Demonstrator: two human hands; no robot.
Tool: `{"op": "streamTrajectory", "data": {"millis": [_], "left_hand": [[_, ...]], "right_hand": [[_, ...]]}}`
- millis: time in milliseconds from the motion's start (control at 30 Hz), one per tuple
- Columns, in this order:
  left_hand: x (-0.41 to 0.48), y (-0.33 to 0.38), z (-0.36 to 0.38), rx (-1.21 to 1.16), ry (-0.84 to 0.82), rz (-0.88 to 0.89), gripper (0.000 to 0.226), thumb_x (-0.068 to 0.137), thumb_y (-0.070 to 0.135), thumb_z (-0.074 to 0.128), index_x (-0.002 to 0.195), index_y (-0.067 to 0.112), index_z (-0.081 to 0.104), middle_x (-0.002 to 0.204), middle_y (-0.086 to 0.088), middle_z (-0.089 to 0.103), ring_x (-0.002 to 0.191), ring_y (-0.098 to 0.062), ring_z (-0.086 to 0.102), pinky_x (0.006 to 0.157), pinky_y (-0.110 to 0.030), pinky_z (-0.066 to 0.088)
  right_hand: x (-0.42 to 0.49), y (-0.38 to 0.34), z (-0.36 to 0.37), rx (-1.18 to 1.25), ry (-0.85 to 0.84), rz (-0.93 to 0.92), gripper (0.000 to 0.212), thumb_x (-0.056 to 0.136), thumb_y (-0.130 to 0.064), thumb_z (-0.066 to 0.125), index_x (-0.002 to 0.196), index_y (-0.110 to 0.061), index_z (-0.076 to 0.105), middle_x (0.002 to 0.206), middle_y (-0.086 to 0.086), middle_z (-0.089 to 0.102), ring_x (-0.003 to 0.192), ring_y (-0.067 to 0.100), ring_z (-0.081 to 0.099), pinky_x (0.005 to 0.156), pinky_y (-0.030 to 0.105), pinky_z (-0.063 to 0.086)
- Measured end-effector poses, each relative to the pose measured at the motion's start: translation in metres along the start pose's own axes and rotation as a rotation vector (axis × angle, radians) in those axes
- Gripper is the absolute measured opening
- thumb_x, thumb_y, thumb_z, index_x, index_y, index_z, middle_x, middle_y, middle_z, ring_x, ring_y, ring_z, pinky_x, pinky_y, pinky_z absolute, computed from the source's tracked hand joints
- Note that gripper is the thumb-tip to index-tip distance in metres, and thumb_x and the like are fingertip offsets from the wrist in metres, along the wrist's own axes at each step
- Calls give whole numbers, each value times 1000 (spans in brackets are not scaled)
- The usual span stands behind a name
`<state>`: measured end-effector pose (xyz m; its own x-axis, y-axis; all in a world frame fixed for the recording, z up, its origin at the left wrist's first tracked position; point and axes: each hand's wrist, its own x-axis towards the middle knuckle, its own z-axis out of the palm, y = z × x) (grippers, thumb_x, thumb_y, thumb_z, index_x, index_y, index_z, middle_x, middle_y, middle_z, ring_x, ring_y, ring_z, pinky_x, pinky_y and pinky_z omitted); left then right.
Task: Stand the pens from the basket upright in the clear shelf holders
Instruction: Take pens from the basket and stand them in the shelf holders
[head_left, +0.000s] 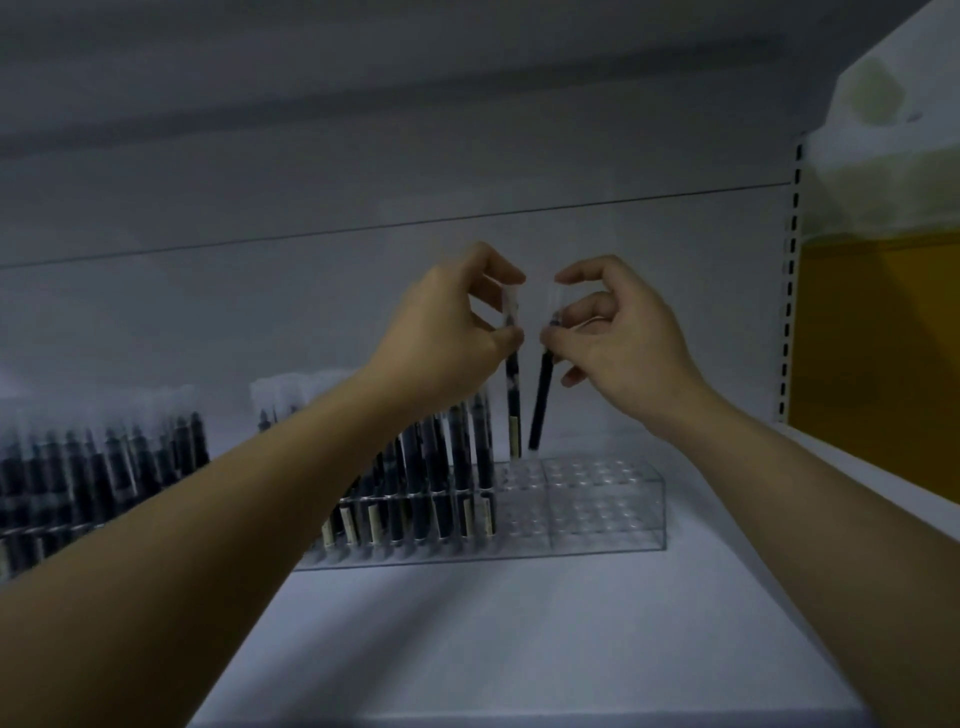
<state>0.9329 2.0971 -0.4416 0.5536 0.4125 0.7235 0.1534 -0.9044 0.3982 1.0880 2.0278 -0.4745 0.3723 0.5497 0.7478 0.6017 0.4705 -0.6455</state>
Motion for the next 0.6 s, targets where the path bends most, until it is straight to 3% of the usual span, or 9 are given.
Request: {"op": "streamTrajectory", "data": {"millis": [200, 367, 500, 600], "left_hand": [[1, -4, 0, 16, 18, -7, 35, 82, 12, 73, 108, 26, 55, 102, 12, 59, 69, -12, 68, 70, -37, 59], [2, -5, 2, 48, 8, -28, 36, 80, 13, 75, 108, 24, 55, 101, 11, 60, 72, -19, 68, 69, -42, 58], [0, -7, 4, 132, -71, -17, 32, 78, 16, 77, 100, 26, 56, 95, 8, 63, 80, -10, 66, 74, -38, 58], [-1, -8, 2, 243, -149, -4, 29, 78, 20, 77, 98, 25, 57, 94, 8, 64, 88, -8, 62, 80, -35, 55]], "right_hand": [[-7, 3, 3, 19, -18, -16, 40, 80, -7, 74, 101, -34, 55, 81, 1, 64, 70, 20, 67, 52, 28, 55], [-18, 7, 7, -129, -76, -84, 41, 81, -14, 75, 109, -34, 54, 83, -6, 64, 68, 8, 66, 63, 25, 57], [-27, 9, 8, -206, -142, -96, 39, 81, -17, 76, 108, -37, 55, 85, -10, 62, 69, 2, 64, 62, 10, 50], [-30, 9, 8, -214, -178, -87, 35, 81, -15, 76, 104, -34, 58, 83, -9, 63, 69, 1, 63, 62, 8, 47]]}}
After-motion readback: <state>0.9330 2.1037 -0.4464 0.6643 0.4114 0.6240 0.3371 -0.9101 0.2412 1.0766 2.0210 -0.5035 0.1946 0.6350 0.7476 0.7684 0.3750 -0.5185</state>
